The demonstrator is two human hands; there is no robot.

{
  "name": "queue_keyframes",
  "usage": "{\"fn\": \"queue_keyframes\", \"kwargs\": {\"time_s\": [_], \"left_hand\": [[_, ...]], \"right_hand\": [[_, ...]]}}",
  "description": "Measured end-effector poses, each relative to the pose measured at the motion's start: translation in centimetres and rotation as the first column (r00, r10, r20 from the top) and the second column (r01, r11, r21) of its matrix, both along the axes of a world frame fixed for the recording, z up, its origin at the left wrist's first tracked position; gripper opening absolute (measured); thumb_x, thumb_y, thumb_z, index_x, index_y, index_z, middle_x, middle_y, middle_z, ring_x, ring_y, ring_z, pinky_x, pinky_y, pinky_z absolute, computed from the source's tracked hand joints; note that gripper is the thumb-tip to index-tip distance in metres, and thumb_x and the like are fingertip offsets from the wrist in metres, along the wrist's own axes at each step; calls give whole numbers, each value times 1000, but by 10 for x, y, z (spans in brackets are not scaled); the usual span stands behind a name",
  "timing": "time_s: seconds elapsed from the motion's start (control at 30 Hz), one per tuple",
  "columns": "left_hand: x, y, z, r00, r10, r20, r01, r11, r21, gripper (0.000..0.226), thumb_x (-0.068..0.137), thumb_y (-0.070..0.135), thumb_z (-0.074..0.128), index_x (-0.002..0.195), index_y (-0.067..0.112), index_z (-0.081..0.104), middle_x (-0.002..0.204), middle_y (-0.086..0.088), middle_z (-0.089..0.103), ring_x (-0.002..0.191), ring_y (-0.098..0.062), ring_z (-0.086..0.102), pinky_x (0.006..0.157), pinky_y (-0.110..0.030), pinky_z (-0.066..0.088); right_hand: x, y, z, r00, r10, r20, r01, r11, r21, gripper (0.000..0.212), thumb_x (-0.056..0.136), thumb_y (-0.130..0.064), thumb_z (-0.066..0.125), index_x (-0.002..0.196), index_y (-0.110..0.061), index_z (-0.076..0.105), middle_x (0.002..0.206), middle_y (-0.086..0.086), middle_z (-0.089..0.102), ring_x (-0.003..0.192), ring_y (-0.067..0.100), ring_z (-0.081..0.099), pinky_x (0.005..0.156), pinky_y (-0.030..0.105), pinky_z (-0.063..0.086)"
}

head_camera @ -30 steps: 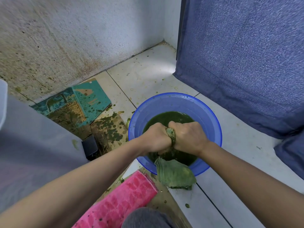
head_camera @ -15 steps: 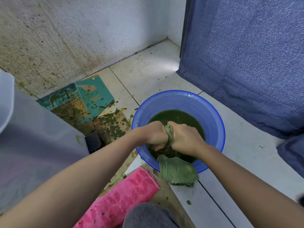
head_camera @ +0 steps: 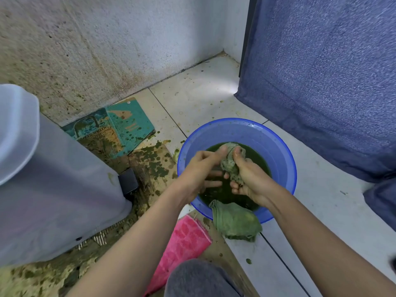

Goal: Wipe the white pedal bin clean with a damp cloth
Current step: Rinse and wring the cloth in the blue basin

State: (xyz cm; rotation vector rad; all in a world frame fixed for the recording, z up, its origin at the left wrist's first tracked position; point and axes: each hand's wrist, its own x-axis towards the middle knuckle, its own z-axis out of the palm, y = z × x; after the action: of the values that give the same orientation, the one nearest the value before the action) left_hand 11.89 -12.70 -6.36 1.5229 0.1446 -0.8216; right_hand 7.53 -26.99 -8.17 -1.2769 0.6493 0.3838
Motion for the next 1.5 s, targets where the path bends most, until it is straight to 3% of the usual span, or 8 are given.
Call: {"fn": "queue_keyframes", "kwargs": {"time_s": [0.2, 0.3, 0.43, 0.57, 0.7, 1.0, 1.33, 1.5], "left_hand": [[-6, -7, 5, 972, 104, 212, -106, 994, -1, 25, 80, 10, 82, 90, 11, 60, 88, -6, 64, 66, -15, 69, 64, -28, 61], [9, -1, 16, 954, 95, 285, -130, 986, 107, 16, 86, 16, 77, 82, 11, 62, 83, -10, 67, 73, -21, 67, 79, -42, 59], [19, -3, 37, 939, 33, 343, -95, 982, 165, 15, 90, 21, 68, 79, 17, 59, 86, -11, 66, 82, -25, 65, 85, -46, 55], [19, -7, 52, 910, -135, 393, 70, 982, 174, 8, 94, 17, 63, 87, 18, 67, 78, 0, 70, 65, -10, 65, 55, -21, 50], [12, -7, 71, 910, -108, 400, 100, 994, 41, 6, 94, 13, 67, 96, 18, 71, 75, 5, 73, 63, -6, 68, 50, -15, 49], [-30, -16, 103, 923, -104, 372, 82, 994, 73, 34, 78, -1, 81, 109, 0, 67, 107, -32, 69, 86, -34, 69, 87, -50, 59], [-80, -53, 58, 970, -170, 174, 165, 985, 42, 18, 83, -1, 76, 99, 4, 70, 69, -3, 73, 54, -10, 68, 48, -21, 52], [-84, -64, 6, 944, -164, 285, 45, 923, 382, 33, 85, 10, 77, 116, 8, 66, 115, -13, 70, 105, -29, 68, 92, -39, 54]], "right_hand": [[-7, -13, 10, 992, 85, 93, -70, 985, -159, 66, 90, -74, 30, 109, -19, 61, 65, 5, 62, 47, 12, 45, 45, 25, 39], [-12, -28, 13, 983, 170, 68, -145, 950, -277, 62, 88, -74, 36, 109, -23, 63, 70, 7, 70, 49, 13, 53, 47, 25, 48], [-17, -38, 15, 935, 356, 4, -303, 802, -514, 65, 77, -72, 58, 110, -16, 59, 109, 2, 65, 96, 19, 63, 86, 41, 58], [-14, -34, 35, 899, 377, 224, -221, 831, -510, 97, 54, -59, 83, 138, -35, 41, 140, -16, 43, 123, 6, 47, 100, 31, 43], [-10, -28, 53, 844, 266, 465, -135, 946, -296, 46, 66, -31, 82, 109, -18, 70, 101, 1, 76, 92, 15, 73, 76, 26, 58], [-67, -38, 79, 853, -75, 517, 206, 958, -201, 22, 85, -22, 73, 100, -7, 72, 92, 8, 77, 86, 21, 74, 71, 26, 57], [-134, -60, 57, 921, -238, 310, 298, 941, -162, 21, 83, -24, 77, 84, -4, 73, 85, 19, 75, 73, 27, 72, 67, 39, 60], [-116, -51, 16, 947, -46, 317, 252, 720, -647, 37, 84, -17, 76, 119, -14, 64, 111, 2, 67, 102, 18, 62, 87, 27, 46]]}}
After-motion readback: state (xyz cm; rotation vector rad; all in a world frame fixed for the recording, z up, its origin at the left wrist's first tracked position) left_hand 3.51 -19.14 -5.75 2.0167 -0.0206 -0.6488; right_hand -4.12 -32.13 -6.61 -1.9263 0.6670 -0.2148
